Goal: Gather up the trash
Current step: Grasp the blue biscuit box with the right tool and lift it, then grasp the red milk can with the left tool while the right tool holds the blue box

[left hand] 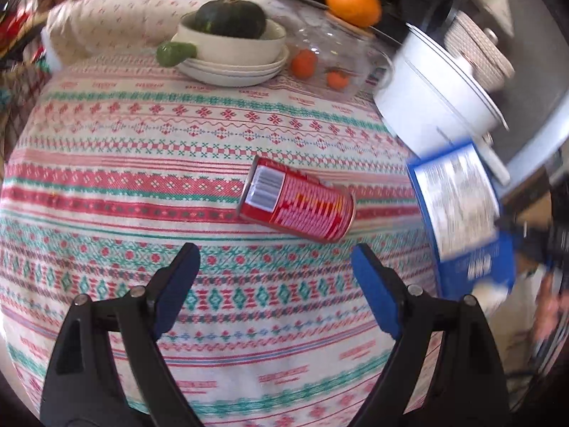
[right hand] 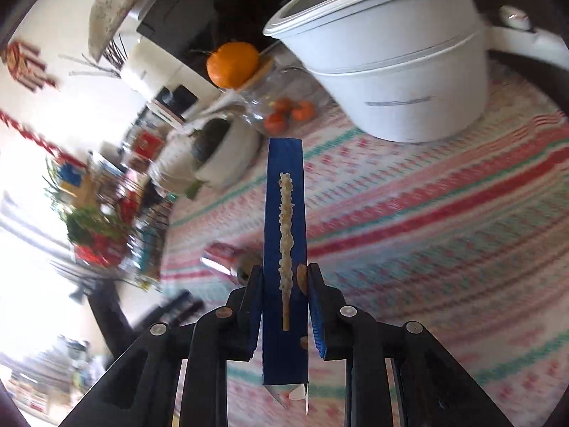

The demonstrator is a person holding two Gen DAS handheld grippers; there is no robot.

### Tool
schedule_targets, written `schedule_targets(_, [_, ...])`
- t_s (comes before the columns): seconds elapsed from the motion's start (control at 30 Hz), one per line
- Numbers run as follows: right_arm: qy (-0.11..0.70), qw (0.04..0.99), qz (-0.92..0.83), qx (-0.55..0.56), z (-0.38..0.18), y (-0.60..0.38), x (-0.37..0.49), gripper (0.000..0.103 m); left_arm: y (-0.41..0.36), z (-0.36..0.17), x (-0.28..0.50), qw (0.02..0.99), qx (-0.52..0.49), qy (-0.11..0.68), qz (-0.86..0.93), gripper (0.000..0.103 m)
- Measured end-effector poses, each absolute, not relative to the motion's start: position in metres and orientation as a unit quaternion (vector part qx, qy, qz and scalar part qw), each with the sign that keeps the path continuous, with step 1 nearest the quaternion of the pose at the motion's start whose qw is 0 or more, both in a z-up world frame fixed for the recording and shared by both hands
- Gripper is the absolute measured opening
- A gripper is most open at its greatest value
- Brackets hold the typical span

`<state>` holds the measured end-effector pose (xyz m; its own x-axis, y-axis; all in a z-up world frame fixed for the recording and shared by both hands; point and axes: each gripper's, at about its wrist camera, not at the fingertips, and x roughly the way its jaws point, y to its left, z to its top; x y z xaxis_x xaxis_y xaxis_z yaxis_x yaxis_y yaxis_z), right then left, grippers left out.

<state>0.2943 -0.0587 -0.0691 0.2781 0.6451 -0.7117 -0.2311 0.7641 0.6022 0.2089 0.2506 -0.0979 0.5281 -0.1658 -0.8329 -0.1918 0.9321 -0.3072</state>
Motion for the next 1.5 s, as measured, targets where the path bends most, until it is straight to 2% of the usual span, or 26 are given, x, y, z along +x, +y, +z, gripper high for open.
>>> schedule_targets(0.23, [0.527,0.813,0.244,0.033,-0.052,-0.079,0.253,0.024,0.235,-0.101,0.25,0.814,-0.243,0.523,0.075,0.075])
schedule_targets(0.43, [0.519,0.817,0.252,-0.014,-0.048,-0.085,0.235,0.024,0.241,-0.121,0.284,0.776,-0.289,0.544,0.14,0.068])
schedule_targets(0.77, [0.541,0.803,0.249,-0.033,-0.067,-0.081,0.233,0.024,0.214,-0.128,0.309,0.784,-0.206,0.569,0.138,0.065])
schedule_targets(1.13, [0.559,0.795,0.232,-0.037,-0.068,-0.074,0.222,0.024,0.174,-0.126,0.25,0.772,-0.149,0.616,0.055,0.058])
schedule_targets(1.5, [0.536,0.812,0.223,-0.064,-0.037,-0.084,0.164,0.024,0.137,-0.106,0.174,0.805,-0.155,0.572,-0.002,0.056])
